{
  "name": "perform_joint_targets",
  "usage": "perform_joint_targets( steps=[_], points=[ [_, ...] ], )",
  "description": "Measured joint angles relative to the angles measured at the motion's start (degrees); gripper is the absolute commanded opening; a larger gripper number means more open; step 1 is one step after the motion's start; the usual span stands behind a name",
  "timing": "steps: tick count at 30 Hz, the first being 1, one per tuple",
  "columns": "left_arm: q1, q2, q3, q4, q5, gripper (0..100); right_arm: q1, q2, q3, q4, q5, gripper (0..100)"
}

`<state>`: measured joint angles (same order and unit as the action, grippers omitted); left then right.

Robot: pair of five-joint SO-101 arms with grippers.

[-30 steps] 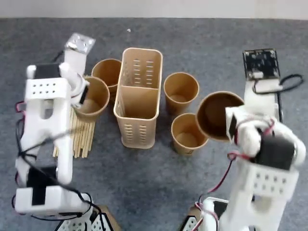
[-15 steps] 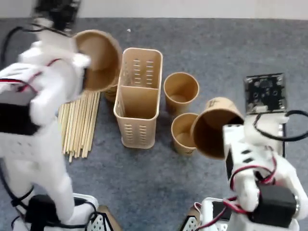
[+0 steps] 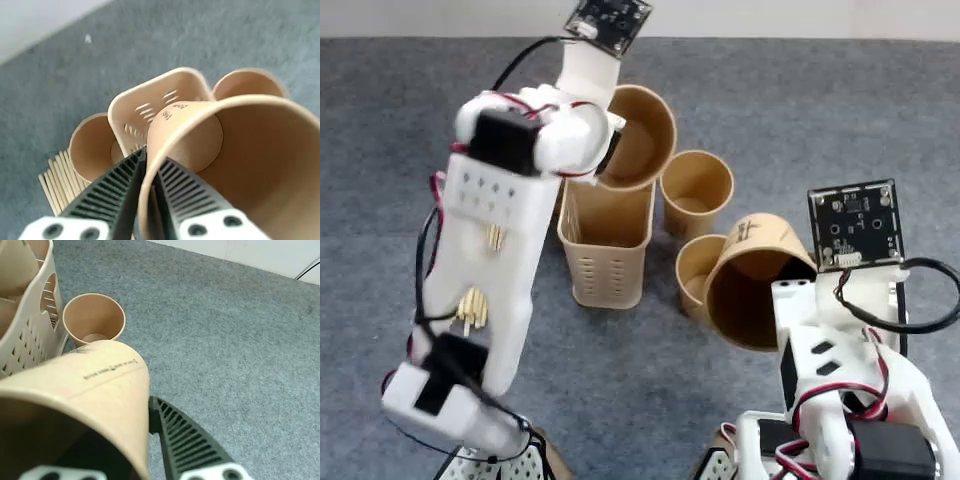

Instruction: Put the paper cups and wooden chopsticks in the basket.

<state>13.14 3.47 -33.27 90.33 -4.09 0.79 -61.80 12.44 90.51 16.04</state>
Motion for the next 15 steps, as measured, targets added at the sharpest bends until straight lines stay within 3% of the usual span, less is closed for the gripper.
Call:
perform_joint_targets(
  steps=[3,15],
  points=[
    [-1.8,3.6,0.0,-0.2,0.0,21,-0.1,0.0,0.0,0.0,0.0,0.6],
    [-6.2,2.5,-7.6,-0.7,0.0,21,-0.1,0.0,0.0,-3.3,0.0,0.6]
  ],
)
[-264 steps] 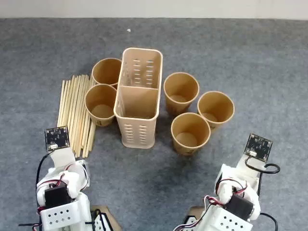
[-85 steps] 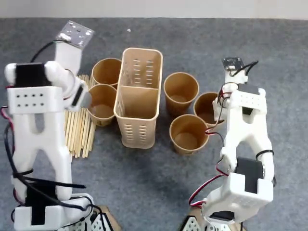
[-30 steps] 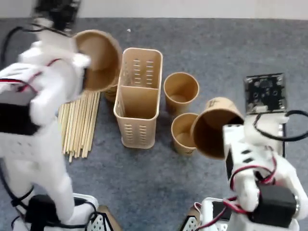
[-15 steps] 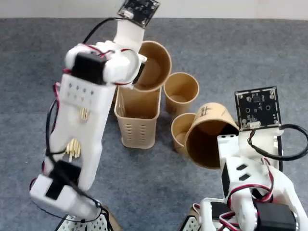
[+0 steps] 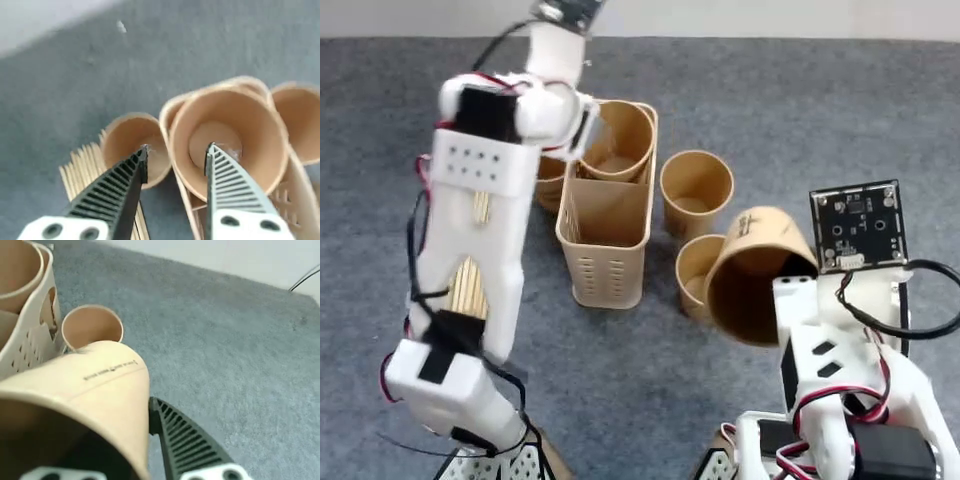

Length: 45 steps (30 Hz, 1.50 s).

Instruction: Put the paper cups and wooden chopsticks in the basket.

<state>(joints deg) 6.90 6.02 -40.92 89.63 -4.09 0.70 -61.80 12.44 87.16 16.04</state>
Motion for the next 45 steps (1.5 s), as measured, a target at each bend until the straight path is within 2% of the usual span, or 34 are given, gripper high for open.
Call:
perform_joint_targets(
  steps=[7,12,17,20,25,28,36,45],
  points=[
    [-0.7,-13.7,-6.6,3.3,0.0,21,0.0,3.0,-0.6,-5.7,-0.6,0.5],
    [-10.2,-20.3,-6.8,7.7,0.8,21,-1.0,14.8,-3.0,-11.6,-9.8,0.5],
    [-24.2,-20.9,-0.9,9.3,4.7,21,-10.3,26.0,-11.3,-14.8,-18.4,0.5],
    [-28.0,-20.9,7.3,9.3,4.9,21,-17.2,28.8,-18.9,-14.9,-21.5,0.5],
    [-28.6,-20.8,19.3,4.7,4.9,21,-25.4,34.1,-28.7,-16.3,-22.3,0.5],
    [-28.7,-20.8,22.6,2.9,4.9,21,-26.6,40.5,-29.9,-17.8,-22.3,0.5],
    [-29.0,-20.8,24.3,1.6,3.5,21,-26.6,56.4,-29.9,-21.5,-22.6,0.5],
    [-29.0,-20.8,24.3,0.8,3.2,21,-23.0,57.8,-30.9,-19.3,-22.6,0.5]
  ],
)
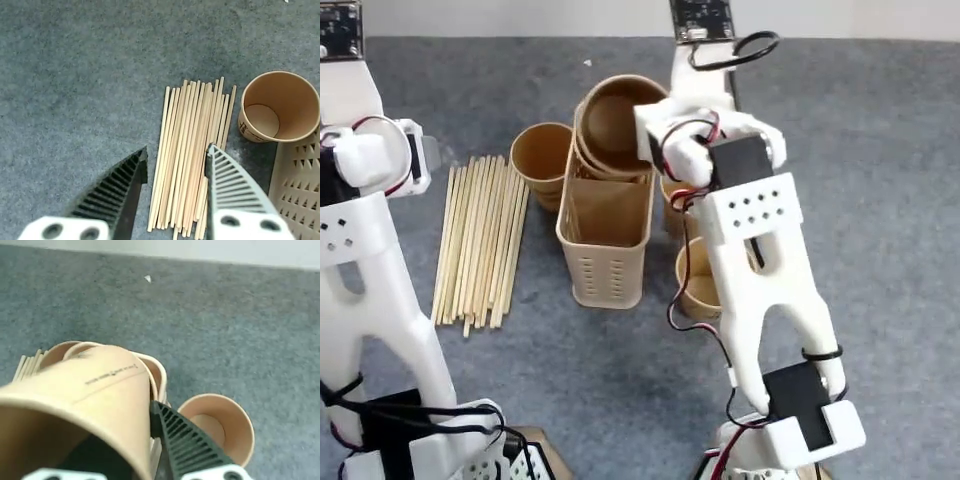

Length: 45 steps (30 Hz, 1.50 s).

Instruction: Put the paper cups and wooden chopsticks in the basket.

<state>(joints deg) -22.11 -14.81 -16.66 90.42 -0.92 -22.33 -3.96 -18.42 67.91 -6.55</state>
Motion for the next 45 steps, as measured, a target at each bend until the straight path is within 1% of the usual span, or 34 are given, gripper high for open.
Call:
perform_joint_targets(
  steps=[4,8,13,16,19,25,30,37,40,43,45],
  points=[
    [0.0,0.0,0.0,-0.1,0.0,21,0.2,0.1,-2.9,4.7,0.0,0.5],
    [0.0,0.0,0.0,-0.1,0.0,21,0.4,0.1,-4.0,5.4,0.0,2.5],
    [0.0,0.0,0.0,-0.1,0.0,21,0.3,0.1,-4.0,5.4,1.6,19.3],
    [0.0,0.0,0.0,-0.1,0.0,21,-1.2,0.1,-4.0,5.4,2.0,25.0],
    [0.0,0.0,0.0,-0.1,0.0,21,-2.9,0.1,-4.0,4.4,2.0,25.3],
    [0.0,0.0,0.0,-0.1,0.0,21,-3.1,0.1,-6.3,3.7,2.4,25.3],
    [0.0,0.0,0.1,-1.9,0.0,21,-3.2,-4.2,-9.7,3.7,2.5,25.3],
    [0.8,0.0,0.1,-2.4,0.0,21,-2.3,-8.4,-10.1,4.1,2.5,25.3],
    [2.1,0.0,0.1,-2.4,0.0,21,0.2,-8.9,-10.3,10.6,4.7,25.3],
    [2.8,0.1,0.4,-4.0,0.0,21,3.2,-9.1,-10.4,22.5,9.3,25.3],
    [3.7,1.4,0.6,-6.0,0.0,21,5.3,-9.1,-9.8,29.5,10.8,25.3]
  ],
)
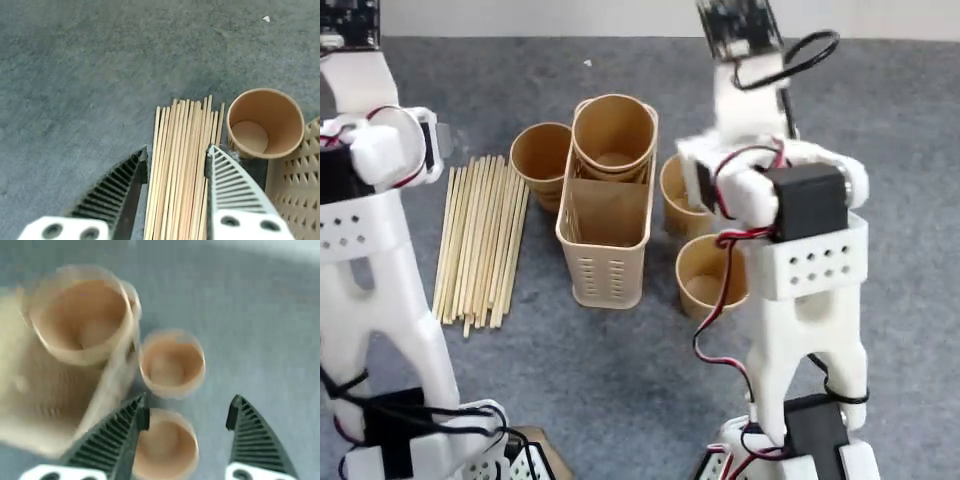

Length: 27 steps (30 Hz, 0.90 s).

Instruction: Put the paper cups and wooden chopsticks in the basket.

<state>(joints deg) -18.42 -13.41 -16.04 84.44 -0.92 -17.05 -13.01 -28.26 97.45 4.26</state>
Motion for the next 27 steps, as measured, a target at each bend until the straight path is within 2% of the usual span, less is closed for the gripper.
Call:
perform_joint_targets(
  steps=[4,6,13,17,22,27],
  points=[
    [1.8,6.8,0.0,-2.9,0.0,21,7.4,-2.4,11.4,0.4,3.8,25.3],
    [2.5,11.2,0.0,-4.7,0.0,21,8.4,-4.3,17.9,-0.1,5.8,25.3],
    [4.6,20.0,-1.4,-7.8,0.0,21,4.8,-20.8,37.0,-0.9,8.2,25.3],
    [5.2,23.6,-5.0,-8.0,0.0,21,3.7,-28.7,47.3,-5.4,8.2,25.3],
    [5.2,27.9,-7.9,-8.0,0.0,21,3.4,-31.8,59.3,-12.7,8.2,25.3],
    [5.3,29.5,-9.8,-8.0,0.0,21,3.4,-32.7,64.7,-18.7,7.5,25.3]
  ],
)
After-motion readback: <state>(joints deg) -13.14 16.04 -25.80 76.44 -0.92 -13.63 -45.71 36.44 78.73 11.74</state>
